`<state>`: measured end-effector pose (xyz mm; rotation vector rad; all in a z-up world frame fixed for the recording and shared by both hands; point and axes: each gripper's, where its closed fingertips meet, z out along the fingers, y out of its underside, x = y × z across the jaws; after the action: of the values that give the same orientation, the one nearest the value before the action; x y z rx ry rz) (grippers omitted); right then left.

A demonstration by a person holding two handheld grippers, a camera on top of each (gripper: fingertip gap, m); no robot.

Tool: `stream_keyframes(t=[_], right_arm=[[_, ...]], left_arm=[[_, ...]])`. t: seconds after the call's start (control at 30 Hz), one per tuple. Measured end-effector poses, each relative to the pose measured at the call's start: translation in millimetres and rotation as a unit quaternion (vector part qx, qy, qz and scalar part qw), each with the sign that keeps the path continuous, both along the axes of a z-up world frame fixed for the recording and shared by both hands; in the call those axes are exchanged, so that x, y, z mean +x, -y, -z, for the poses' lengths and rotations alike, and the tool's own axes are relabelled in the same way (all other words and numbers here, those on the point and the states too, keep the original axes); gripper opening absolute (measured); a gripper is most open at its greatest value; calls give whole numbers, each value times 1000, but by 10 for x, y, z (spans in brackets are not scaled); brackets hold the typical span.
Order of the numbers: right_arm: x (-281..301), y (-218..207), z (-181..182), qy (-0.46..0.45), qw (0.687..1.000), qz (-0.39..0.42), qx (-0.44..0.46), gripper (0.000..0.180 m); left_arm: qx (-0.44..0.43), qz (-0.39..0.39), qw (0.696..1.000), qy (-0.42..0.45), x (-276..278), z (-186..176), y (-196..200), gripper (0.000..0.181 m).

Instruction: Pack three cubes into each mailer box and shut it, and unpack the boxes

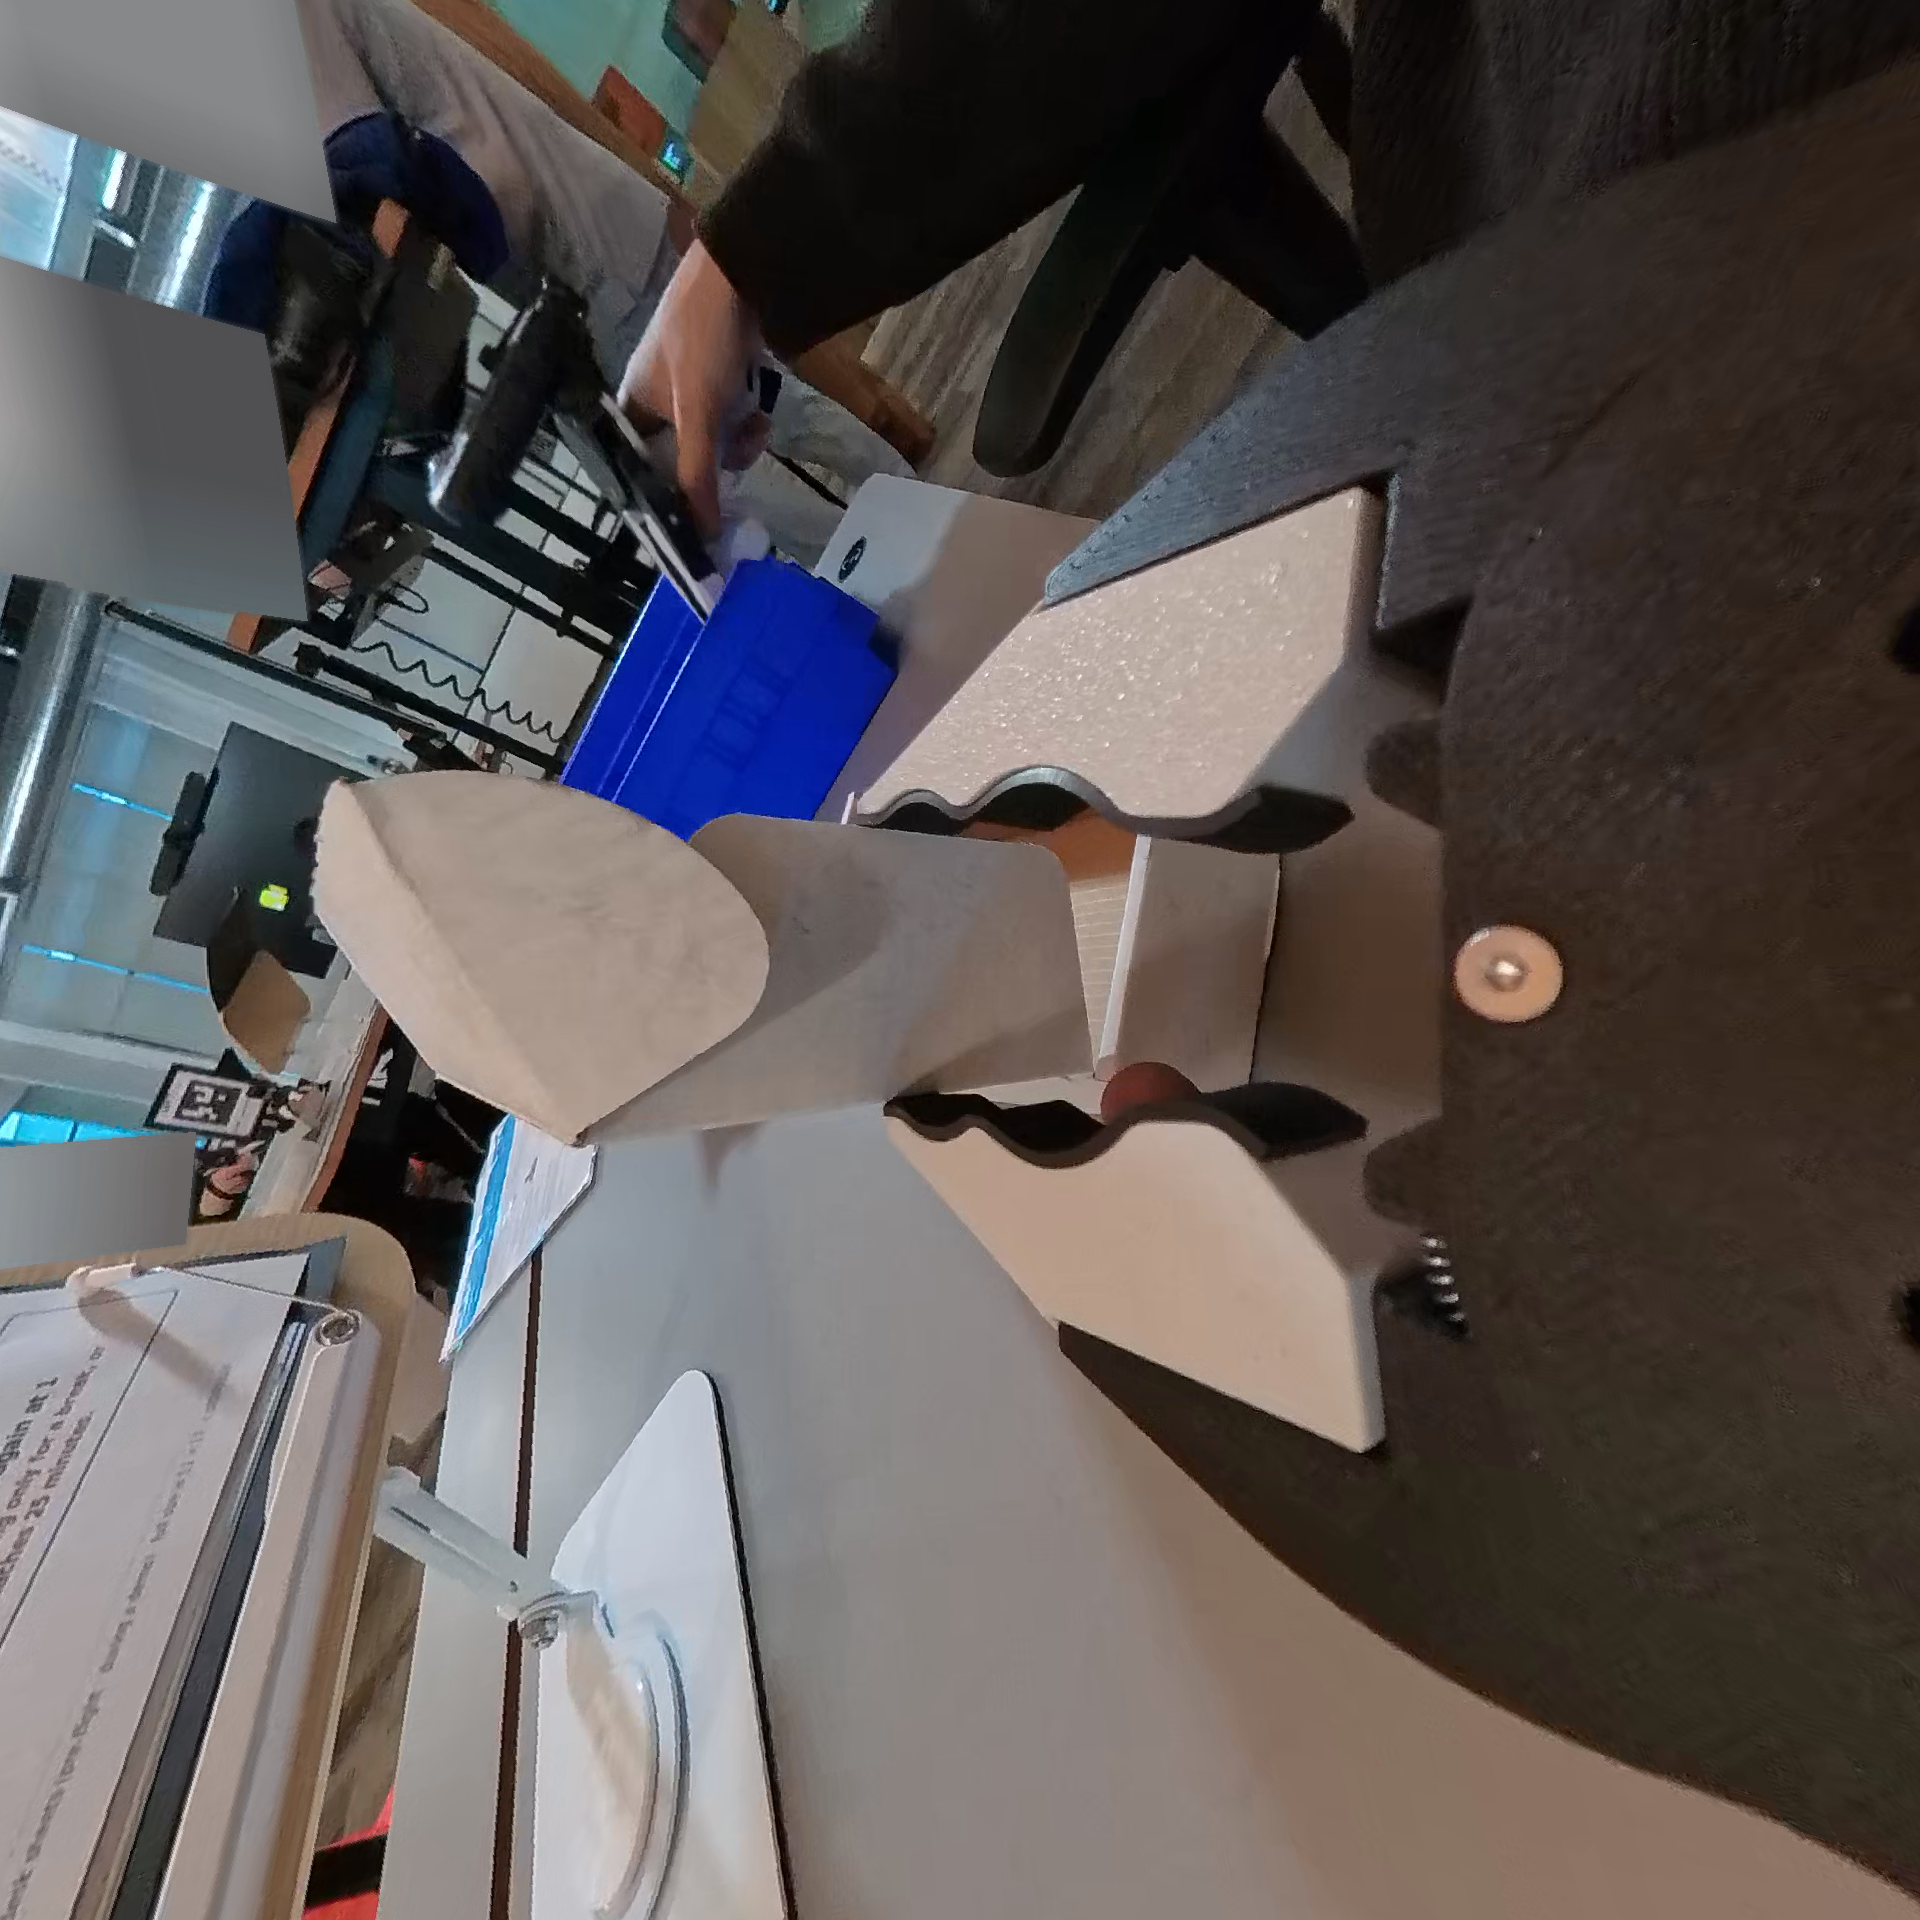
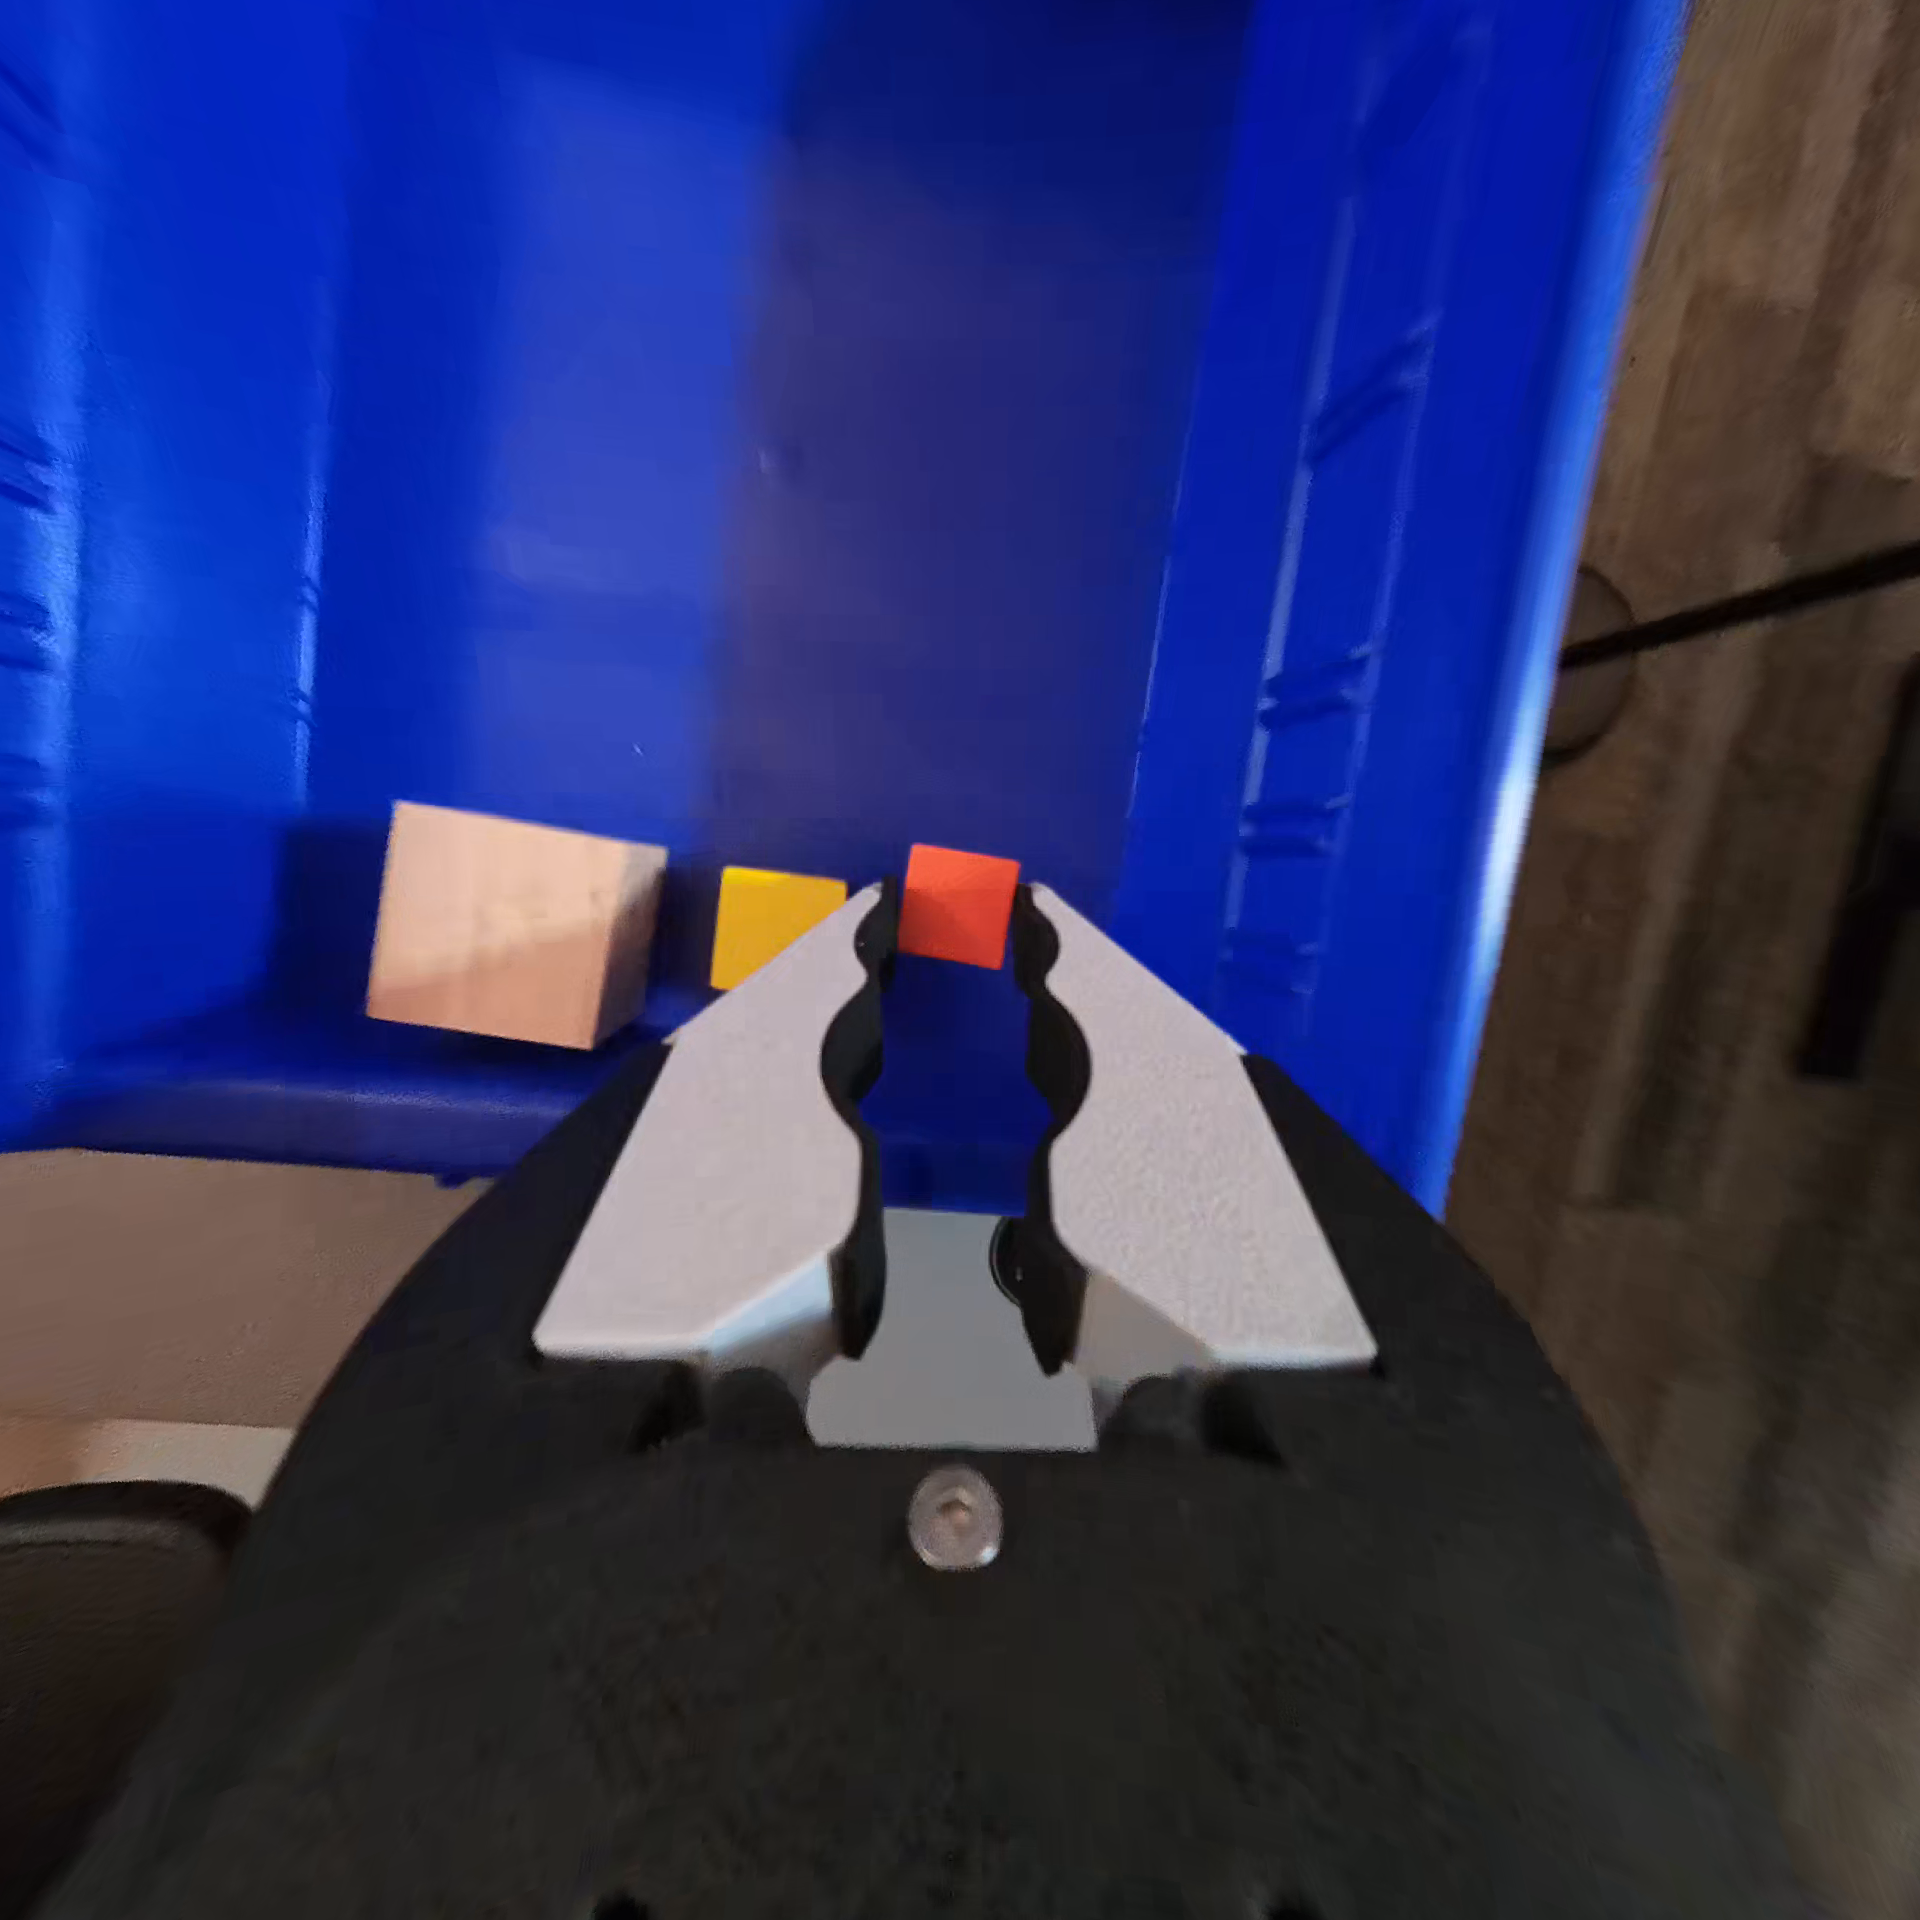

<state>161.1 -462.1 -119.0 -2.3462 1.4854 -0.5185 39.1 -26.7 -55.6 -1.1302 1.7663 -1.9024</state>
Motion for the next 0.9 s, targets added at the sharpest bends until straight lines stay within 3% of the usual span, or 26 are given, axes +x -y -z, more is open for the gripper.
stream_keyframes(t=[0.1, 0.53, 0.73, 0.9], right_arm=[[-18, -34, 190, -32, 999, -3, -14, 22], [-84, 100, 226, -61, 997, 23, -33, 22], [-106, 111, 183, -59, 997, 22, -45, 24], [-82, -162, -5, -33, 999, -12, -4, 23]], left_arm=[[2, 1, 1000, 2, -4, 1, 3, 49], [0, 3, 1000, 3, -12, 2, -1, 49], [0, 2, 1000, 3, -10, 2, -1, 49], [0, 2, 1000, 4, -8, 2, -1, 49]])
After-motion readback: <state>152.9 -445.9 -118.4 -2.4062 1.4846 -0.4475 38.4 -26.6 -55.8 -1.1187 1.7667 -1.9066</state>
